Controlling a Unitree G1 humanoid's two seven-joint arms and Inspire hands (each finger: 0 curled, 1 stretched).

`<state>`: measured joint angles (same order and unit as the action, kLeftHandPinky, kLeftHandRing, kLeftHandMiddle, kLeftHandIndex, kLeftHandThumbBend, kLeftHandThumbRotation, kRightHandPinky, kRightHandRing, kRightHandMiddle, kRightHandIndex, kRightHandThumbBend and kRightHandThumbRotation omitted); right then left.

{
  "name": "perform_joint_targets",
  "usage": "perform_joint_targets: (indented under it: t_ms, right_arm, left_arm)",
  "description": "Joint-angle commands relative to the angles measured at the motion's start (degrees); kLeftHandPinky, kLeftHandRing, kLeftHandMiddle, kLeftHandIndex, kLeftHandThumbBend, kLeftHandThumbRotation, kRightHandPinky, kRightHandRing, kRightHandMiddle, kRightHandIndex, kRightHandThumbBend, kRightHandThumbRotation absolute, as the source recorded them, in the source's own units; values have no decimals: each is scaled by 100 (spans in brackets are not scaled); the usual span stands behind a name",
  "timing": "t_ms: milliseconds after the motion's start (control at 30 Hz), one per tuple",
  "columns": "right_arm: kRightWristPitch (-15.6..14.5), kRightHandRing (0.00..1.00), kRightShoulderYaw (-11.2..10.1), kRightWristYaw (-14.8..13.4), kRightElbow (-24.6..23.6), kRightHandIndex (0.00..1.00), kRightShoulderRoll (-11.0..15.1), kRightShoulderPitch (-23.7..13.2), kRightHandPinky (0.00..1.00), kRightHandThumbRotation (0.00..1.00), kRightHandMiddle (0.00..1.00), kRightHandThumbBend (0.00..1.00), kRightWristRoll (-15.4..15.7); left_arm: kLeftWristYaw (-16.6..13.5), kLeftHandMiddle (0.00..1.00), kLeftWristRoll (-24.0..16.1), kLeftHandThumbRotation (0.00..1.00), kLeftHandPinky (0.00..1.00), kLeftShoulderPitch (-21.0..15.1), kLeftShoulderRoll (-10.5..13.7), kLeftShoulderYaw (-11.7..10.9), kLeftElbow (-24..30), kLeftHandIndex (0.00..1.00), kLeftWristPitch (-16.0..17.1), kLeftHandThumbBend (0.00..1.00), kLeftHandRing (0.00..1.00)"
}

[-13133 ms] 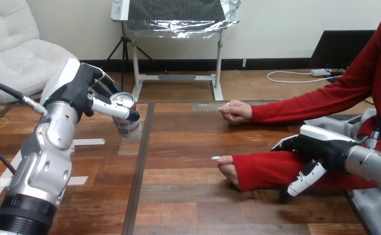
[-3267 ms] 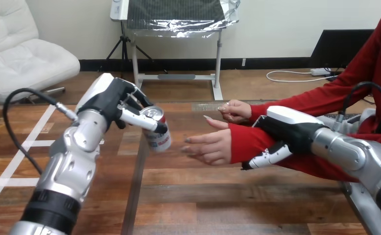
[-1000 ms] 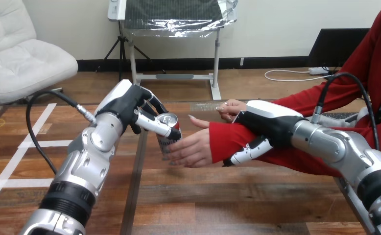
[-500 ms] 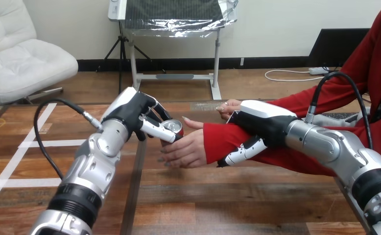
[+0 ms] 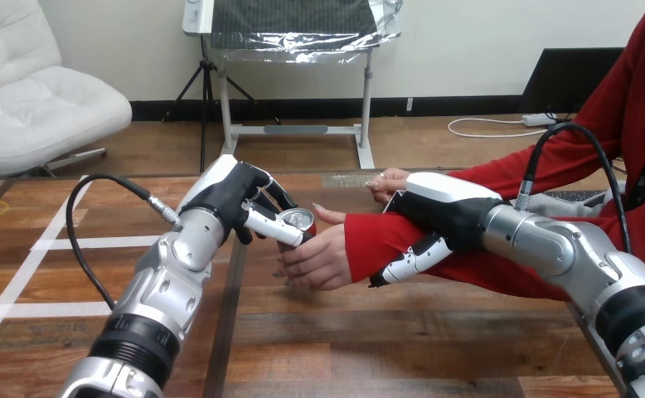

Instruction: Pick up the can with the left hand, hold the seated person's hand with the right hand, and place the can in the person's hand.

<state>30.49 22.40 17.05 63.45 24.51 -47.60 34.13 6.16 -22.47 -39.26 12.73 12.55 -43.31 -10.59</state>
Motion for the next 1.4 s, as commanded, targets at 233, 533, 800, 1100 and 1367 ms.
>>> perform_joint_targets:
  t_ms: [233, 533, 800, 1100, 1367]
  right_arm:
    - [212, 27, -67, -227, -402, 33, -410, -1126, 23, 44, 32, 69, -123]
    - [161, 27, -60, -185, -448, 33, -427, -1111, 24, 45, 32, 68, -105]
    - [110, 28, -76, -141, -500, 33, -426, -1077, 24, 44, 33, 67, -125]
    - [100, 29, -61, -147, -513, 34, -416, -1058, 26, 45, 34, 66, -106]
    - [106, 29, -70, -142, -466, 33, -429, -1049, 25, 45, 33, 66, -125]
  left_arm:
    - [-401, 44, 36, 0, 30, -1012, -110, -98, -39, 44, 445, 76, 38]
    - [-495, 45, 64, 0, 32, -1060, -131, -115, -97, 44, 578, 76, 40]
    - [-553, 43, 107, 0, 30, -1122, -174, -152, -117, 44, 546, 75, 37]
    - [-576, 42, 156, 0, 29, -1185, -183, -173, -153, 43, 643, 72, 35]
    - [-634, 43, 196, 0, 31, -1244, -208, -211, -183, 43, 732, 71, 36]
